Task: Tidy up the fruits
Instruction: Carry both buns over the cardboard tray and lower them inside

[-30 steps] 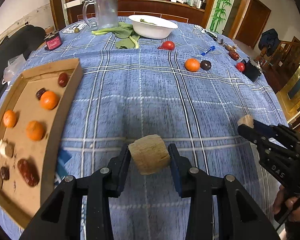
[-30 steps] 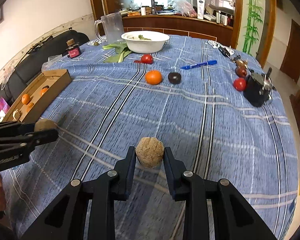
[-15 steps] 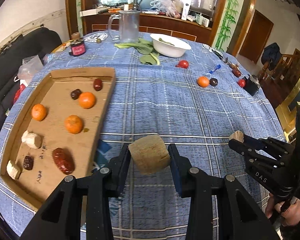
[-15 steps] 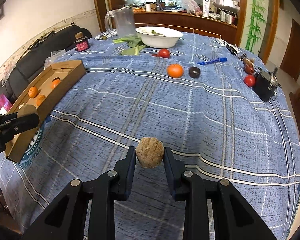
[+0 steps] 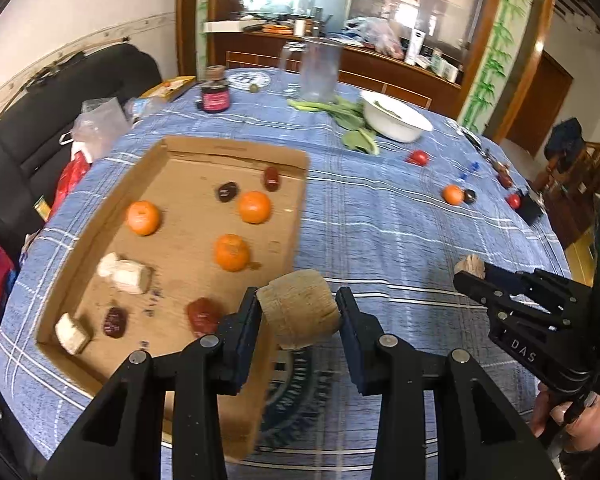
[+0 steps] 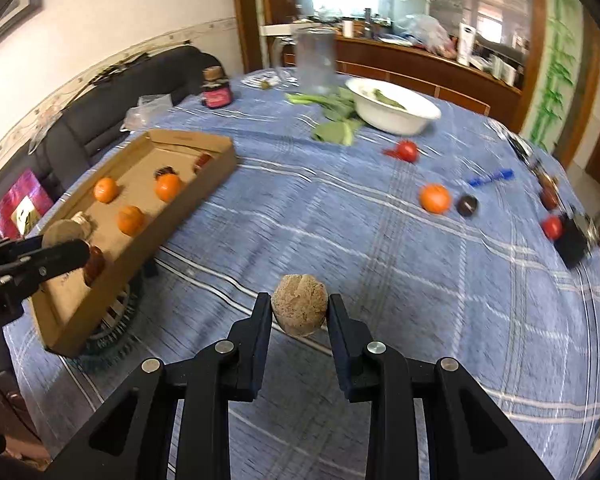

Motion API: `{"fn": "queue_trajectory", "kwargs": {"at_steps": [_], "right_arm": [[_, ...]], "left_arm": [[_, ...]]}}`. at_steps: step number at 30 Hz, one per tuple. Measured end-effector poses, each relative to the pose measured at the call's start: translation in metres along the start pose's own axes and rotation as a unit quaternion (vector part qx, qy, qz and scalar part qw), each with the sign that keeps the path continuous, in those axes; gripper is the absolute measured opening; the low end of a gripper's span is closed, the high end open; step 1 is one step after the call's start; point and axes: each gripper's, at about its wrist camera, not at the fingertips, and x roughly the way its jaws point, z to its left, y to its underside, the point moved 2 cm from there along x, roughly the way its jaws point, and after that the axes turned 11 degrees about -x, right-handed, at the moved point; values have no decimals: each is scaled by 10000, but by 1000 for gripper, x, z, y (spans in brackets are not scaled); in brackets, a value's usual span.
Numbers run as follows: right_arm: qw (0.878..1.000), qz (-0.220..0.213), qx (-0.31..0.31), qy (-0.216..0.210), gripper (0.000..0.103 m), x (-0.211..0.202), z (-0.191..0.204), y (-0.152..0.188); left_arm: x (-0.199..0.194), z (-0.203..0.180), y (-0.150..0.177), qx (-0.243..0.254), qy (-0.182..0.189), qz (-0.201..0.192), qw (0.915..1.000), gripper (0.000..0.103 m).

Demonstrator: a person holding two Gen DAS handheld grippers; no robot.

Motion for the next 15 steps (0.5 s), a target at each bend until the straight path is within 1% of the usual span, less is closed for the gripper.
{"fn": "queue_trajectory", "kwargs": {"at_steps": [7,15], "right_arm": [[9993,-78,-306,-192,31,13,29,-30],[9965,-172,-671,-458,31,26,61,-62]], "left_arm": [[-5,49,-8,-360,-348,-92,9987,37],[-8,96,-6,-769,-682,-92,9947,37]]}}
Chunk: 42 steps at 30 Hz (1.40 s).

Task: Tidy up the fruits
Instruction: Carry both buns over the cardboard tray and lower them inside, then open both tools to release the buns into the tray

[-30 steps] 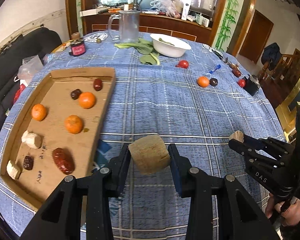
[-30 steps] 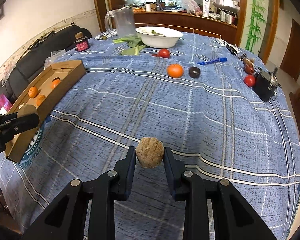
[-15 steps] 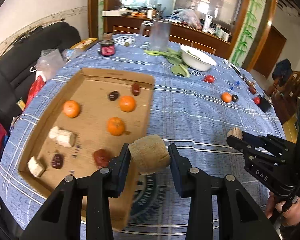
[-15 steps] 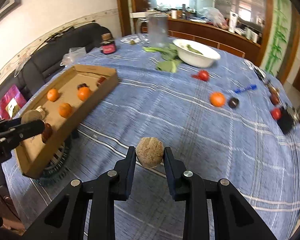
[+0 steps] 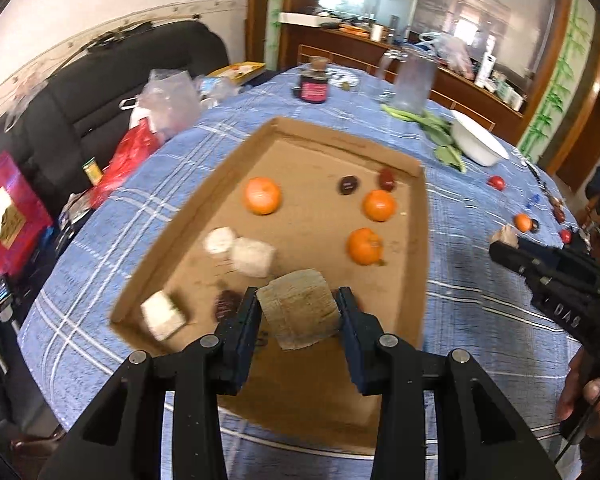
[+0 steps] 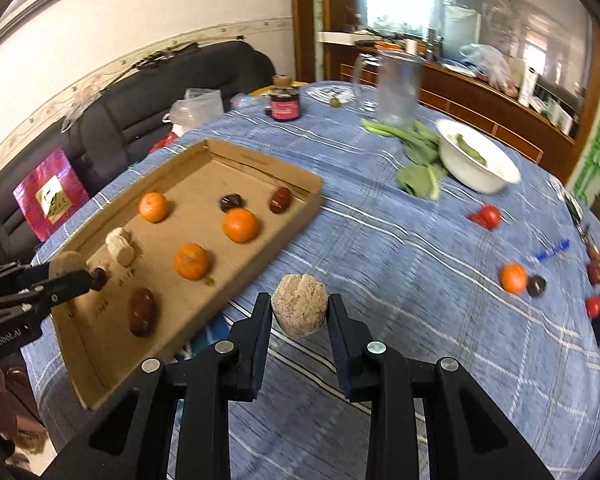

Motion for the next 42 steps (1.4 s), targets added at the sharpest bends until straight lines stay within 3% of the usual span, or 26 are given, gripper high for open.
{"fn": "queue_trajectory", "kwargs": {"at_steps": [8,23,38,42], "right_arm": [[9994,-8,-233,-254,31,19,22,-30],[9955,113,-631,-697,31,73,69,-77],[9902,550,-962,-846,31,128,93,-80],[9898,615,-976,-833,32,132,93,-79]], "left_arm": [[5,27,4,-235,-155,112,9995,37],[30,28,13,-201,-158,394,9989,37],[50,28,13,-115,-244,458,9986,37],[51,26,14,-31,-268,428,9987,43]]}}
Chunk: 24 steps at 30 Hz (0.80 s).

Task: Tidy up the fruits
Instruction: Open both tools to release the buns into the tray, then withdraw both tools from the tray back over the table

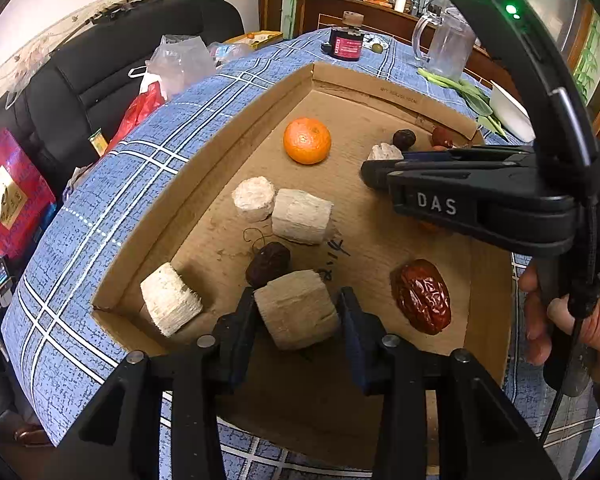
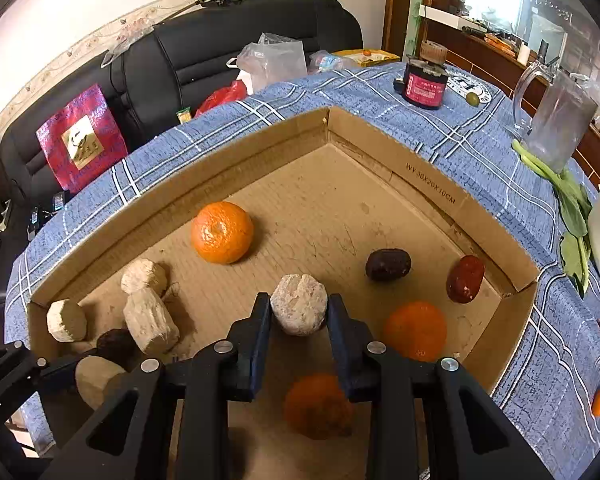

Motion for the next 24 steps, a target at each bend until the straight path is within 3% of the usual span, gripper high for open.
{"fn": "queue_trajectory", "kwargs": {"at_steps": [5,9,16,20,24], "right_arm": [[9999,45,24,121,48,0,-3,3],[9999,4,87,149,48,-6,-6,6],[9994,-143,217,247,49,-34,-8,20],[9982,-248,468,296,56,-56,-15,36],[9960,-361,729,362,56,-78,-24,57]], "left_arm": [[1,-2,1,79,-40,1,10000,50],[-3,-1,2,111,-83,-32,9999,51],[-16,1,5,92,-219,-190,9995,62],[-25,-1,7,102,-279,-282,9992,63],[-35,-11,11,203,-301,-448,9983,68]]}}
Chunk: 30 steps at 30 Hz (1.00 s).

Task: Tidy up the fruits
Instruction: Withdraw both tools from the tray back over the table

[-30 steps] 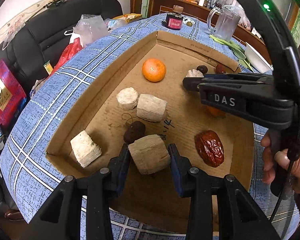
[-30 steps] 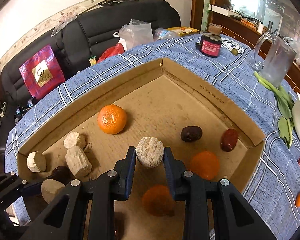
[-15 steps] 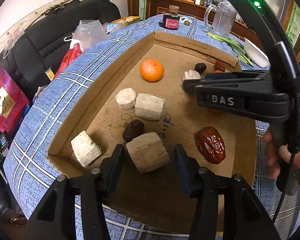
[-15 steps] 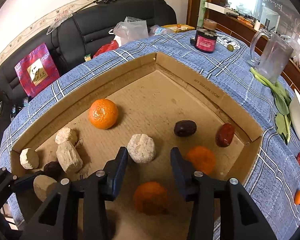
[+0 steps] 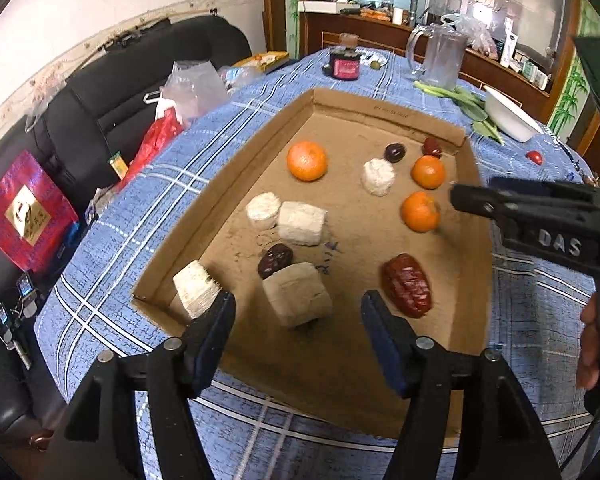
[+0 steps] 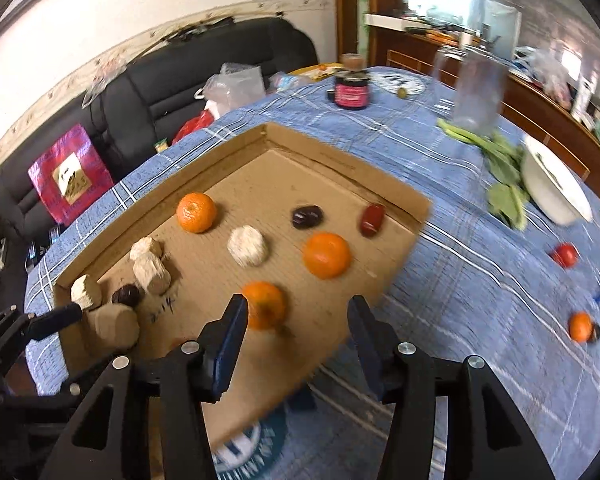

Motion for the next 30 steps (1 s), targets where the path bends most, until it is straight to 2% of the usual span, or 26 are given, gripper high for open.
{"fn": "queue_trajectory", "kwargs": {"at_steps": [5,11,16,20,24,27,30], "right_arm": [[9995,-36,261,169,58,-27,-19,30],[9974,56,590,417,60,-54,-46,79],[9918,208,1073,663,60,-74,-83,129],[9826,271,1578,944,59,-91,-130,165],[9723,129,1980,1233,59,-105,-189,179],[9690,-42,2080,1330,59,-107,-234,172],[9711,-113,1910,1426,59,-93,-270,157]], "left_arm": [[-13,-26,2,206,107,-166,9996,69],[-19,-71,6,563,341,-165,9977,72],[-14,-120,17,965,553,-55,9938,76],[-9,-157,26,1226,679,86,9901,76],[-4,-186,33,1423,715,219,9870,76],[0,-202,32,1520,689,270,9856,76],[6,-214,29,1596,622,301,9848,76]]}}
